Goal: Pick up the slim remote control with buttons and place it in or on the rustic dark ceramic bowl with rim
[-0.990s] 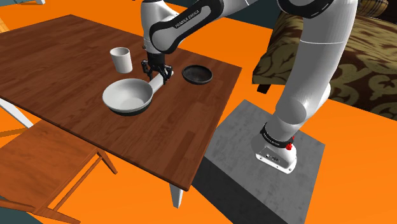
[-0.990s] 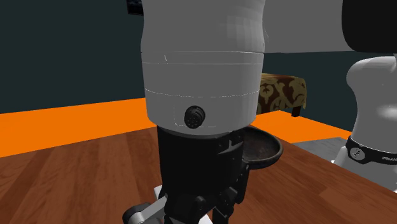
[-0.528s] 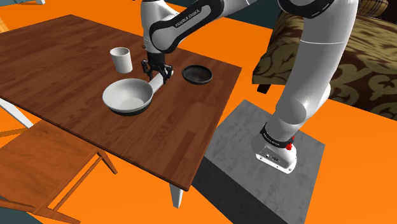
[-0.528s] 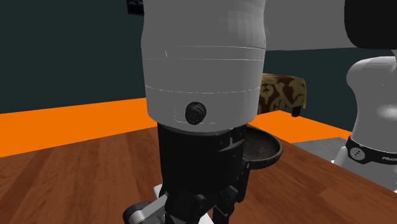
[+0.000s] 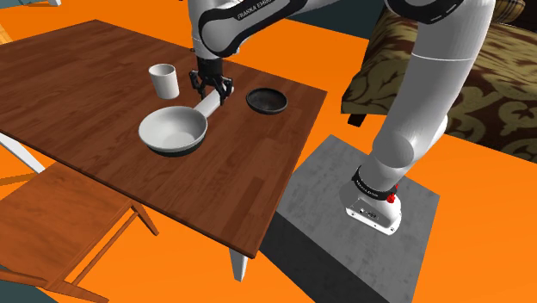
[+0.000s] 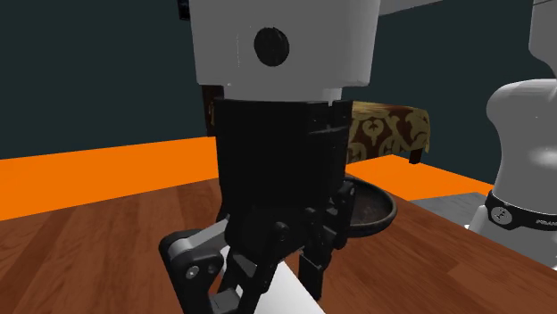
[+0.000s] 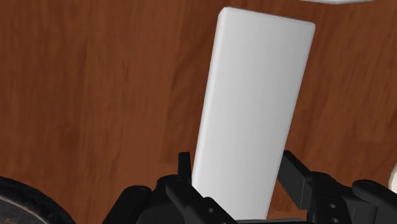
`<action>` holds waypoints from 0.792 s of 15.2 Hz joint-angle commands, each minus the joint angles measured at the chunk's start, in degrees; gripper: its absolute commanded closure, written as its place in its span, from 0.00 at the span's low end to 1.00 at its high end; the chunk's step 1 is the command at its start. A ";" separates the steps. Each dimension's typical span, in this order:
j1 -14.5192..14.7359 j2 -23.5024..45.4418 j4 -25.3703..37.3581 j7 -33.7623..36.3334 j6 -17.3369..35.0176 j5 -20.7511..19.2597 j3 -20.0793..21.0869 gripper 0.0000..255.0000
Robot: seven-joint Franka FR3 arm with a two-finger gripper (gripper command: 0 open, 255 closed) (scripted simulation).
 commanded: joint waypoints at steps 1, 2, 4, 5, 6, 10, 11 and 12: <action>-0.15 -0.82 0.69 -0.34 -1.41 0.54 0.18 1.00; -0.21 -1.17 1.06 -0.48 -2.08 0.76 0.25 1.00; -0.32 -1.83 1.84 -0.76 -3.44 1.19 0.38 1.00; -0.37 -2.15 2.25 -0.88 -4.13 1.39 0.43 1.00; -0.41 -2.45 2.68 -1.01 -4.82 1.59 0.49 1.00; -0.56 -3.55 4.51 -1.45 -7.60 2.28 0.67 1.00; -0.59 -3.79 5.01 -1.55 -8.31 2.44 0.70 1.00; -0.62 -4.02 5.51 -1.64 -9.02 2.58 0.74 1.00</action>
